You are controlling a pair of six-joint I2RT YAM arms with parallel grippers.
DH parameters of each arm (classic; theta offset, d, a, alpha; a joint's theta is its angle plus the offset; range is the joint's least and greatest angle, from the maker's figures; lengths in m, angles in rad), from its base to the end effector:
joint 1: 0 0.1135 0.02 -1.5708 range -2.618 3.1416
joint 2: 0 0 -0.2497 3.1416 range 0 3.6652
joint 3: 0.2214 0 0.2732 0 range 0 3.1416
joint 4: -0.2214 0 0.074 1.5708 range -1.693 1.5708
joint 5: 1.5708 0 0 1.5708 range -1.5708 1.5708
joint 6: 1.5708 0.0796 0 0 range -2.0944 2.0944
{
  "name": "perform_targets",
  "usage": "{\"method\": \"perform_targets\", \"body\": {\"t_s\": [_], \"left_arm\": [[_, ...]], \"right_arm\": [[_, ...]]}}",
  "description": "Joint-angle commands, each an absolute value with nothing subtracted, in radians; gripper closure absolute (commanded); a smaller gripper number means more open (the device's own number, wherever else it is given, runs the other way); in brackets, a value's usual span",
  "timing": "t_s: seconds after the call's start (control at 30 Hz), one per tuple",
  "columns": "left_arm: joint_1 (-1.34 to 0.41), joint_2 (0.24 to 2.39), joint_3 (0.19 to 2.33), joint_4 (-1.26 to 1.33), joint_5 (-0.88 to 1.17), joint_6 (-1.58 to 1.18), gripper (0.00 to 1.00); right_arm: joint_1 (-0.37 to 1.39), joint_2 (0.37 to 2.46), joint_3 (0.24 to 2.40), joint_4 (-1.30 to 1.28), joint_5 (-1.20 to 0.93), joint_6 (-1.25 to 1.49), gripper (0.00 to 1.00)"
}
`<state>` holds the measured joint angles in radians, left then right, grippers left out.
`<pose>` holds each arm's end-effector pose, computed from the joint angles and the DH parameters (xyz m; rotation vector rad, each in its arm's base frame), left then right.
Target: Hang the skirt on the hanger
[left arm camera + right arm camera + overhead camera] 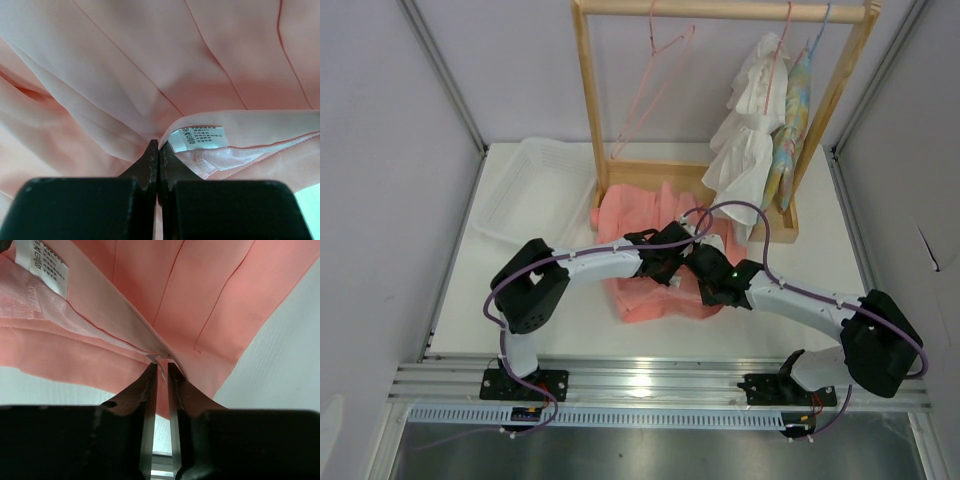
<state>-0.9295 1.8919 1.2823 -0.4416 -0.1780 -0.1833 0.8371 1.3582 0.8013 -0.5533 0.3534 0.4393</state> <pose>0.2669 -0.3340 0.1148 0.8916 2.4473 -0.1682 0.2156 0.1980 0.1344 -0.4018 2.5373 -0.0096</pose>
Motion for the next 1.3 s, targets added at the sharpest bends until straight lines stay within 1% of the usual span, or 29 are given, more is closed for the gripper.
{"method": "perform_targets", "body": {"t_s": [0.0, 0.03, 0.13, 0.2, 0.33, 0.57, 0.77, 0.83, 0.87, 1.07, 1.27], "left_arm": [[-0.936, 1.891, 1.316, -0.428, -0.158, -0.167, 1.00], [-0.936, 1.893, 1.315, -0.428, -0.161, -0.167, 1.00], [-0.936, 1.893, 1.318, -0.428, -0.163, -0.167, 1.00], [-0.936, 1.896, 1.318, -0.426, -0.161, -0.166, 1.00], [-0.936, 1.910, 1.319, -0.426, -0.167, -0.167, 1.00], [-0.934, 1.919, 1.318, -0.402, -0.152, -0.167, 1.00], [-0.931, 1.916, 1.318, -0.377, -0.132, -0.155, 0.99], [-0.931, 1.908, 1.315, -0.371, -0.121, -0.156, 0.93], [-0.931, 1.895, 1.313, -0.367, -0.118, -0.160, 0.87], [-0.931, 1.813, 1.281, -0.339, -0.081, -0.158, 0.71], [-0.931, 1.707, 1.261, -0.322, -0.029, -0.146, 0.62]], "right_arm": [[0.844, 1.358, 0.859, -0.563, 0.380, 0.439, 0.84], [0.844, 1.347, 0.861, -0.572, 0.380, 0.440, 0.89], [0.844, 1.315, 0.870, -0.584, 0.364, 0.448, 0.97], [0.841, 1.299, 0.871, -0.588, 0.348, 0.451, 0.99], [0.795, 1.235, 0.832, -0.549, 0.243, 0.468, 1.00], [0.579, 1.117, 0.735, -0.453, 0.063, 0.511, 1.00], [0.480, 1.103, 0.667, -0.364, 0.011, 0.549, 1.00], [0.463, 1.117, 0.654, -0.330, -0.029, 0.566, 1.00], [0.463, 1.118, 0.647, -0.324, -0.032, 0.572, 1.00], [0.465, 1.112, 0.638, -0.314, -0.028, 0.587, 1.00], [0.463, 1.117, 0.638, -0.310, -0.025, 0.587, 1.00]]}}
